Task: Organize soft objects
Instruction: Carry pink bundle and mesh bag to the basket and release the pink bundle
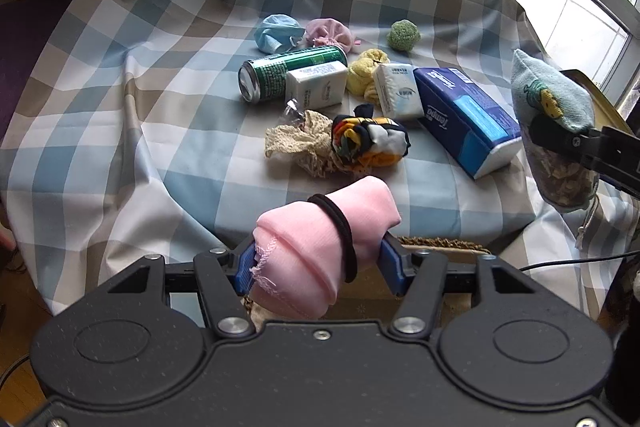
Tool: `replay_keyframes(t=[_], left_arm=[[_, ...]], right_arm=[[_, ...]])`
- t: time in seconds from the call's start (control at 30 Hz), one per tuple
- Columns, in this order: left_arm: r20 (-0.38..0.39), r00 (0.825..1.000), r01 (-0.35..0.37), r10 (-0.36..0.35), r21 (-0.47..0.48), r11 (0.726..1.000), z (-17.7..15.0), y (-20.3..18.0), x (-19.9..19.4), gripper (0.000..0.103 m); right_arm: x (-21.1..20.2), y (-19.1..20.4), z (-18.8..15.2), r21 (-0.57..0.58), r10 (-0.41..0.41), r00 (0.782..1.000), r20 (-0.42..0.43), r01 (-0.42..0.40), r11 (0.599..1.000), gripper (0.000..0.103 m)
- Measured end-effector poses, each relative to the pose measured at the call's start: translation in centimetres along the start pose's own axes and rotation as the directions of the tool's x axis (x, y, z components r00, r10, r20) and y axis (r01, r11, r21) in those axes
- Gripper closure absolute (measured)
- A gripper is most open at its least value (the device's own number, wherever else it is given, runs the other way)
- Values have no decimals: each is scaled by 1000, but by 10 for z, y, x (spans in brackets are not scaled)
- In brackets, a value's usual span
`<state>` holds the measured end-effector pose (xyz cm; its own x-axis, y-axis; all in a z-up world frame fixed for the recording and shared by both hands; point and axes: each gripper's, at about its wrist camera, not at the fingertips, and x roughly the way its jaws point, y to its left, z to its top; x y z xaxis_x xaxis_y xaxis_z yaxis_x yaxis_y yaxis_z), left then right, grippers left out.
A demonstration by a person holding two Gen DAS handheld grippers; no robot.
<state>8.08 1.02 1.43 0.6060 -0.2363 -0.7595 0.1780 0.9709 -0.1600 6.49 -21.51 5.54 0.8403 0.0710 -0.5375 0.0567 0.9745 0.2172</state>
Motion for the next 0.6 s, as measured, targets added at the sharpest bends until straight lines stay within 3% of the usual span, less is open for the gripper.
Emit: replay_keyframes(t=[0.3,0.6], left_arm=[[-15,1000,10,-10,6,1000,-29,-14,-17,47],[-66,998,25,-26,-9,1000,-51,-17,-20,46]], right_arm=[[-55,-8,-27,12,9,1000,6,-10,1000,37],[-75,-16,-47,50,27,998,-49,-24,998,36]])
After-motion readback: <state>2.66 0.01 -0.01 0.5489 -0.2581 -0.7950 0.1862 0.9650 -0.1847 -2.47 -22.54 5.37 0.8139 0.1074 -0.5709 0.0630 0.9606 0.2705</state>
